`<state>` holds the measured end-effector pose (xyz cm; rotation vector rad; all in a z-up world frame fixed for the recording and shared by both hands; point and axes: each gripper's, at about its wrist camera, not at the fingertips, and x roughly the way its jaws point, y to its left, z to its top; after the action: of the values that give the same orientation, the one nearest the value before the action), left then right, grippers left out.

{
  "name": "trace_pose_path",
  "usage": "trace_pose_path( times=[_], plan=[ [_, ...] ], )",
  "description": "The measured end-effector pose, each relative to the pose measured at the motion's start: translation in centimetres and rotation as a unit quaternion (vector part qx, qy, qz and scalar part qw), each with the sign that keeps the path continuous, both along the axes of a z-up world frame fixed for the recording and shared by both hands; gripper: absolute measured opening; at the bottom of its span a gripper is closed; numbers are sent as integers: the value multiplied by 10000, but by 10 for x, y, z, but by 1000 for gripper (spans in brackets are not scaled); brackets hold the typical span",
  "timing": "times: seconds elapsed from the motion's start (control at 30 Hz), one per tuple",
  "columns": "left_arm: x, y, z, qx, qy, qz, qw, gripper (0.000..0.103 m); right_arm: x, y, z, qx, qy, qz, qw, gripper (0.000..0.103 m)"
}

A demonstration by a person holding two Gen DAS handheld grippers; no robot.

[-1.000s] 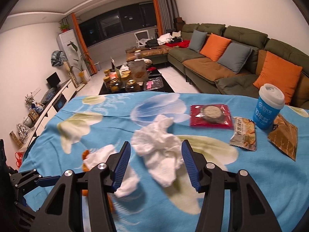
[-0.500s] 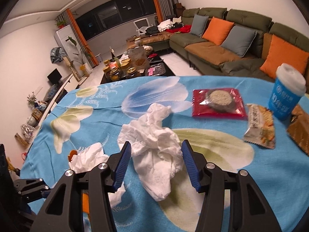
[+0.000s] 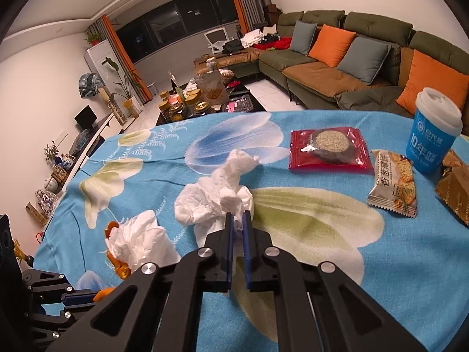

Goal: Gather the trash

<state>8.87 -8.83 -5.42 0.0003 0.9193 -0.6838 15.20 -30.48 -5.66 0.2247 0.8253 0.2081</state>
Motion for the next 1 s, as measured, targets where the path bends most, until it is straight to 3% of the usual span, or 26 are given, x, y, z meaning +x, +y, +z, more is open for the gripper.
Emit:
trace_pose_path(
  times=[0.47, 1.0],
  plan=[
    [-24, 48, 26, -263, -258, 358, 9987, 10, -25, 0, 35, 242, -540, -48, 9982, 4],
    [-47, 106, 37, -298, -311, 944, 9946, 10, -68, 32, 74, 715, -1191, 467, 9892, 4]
  ],
)
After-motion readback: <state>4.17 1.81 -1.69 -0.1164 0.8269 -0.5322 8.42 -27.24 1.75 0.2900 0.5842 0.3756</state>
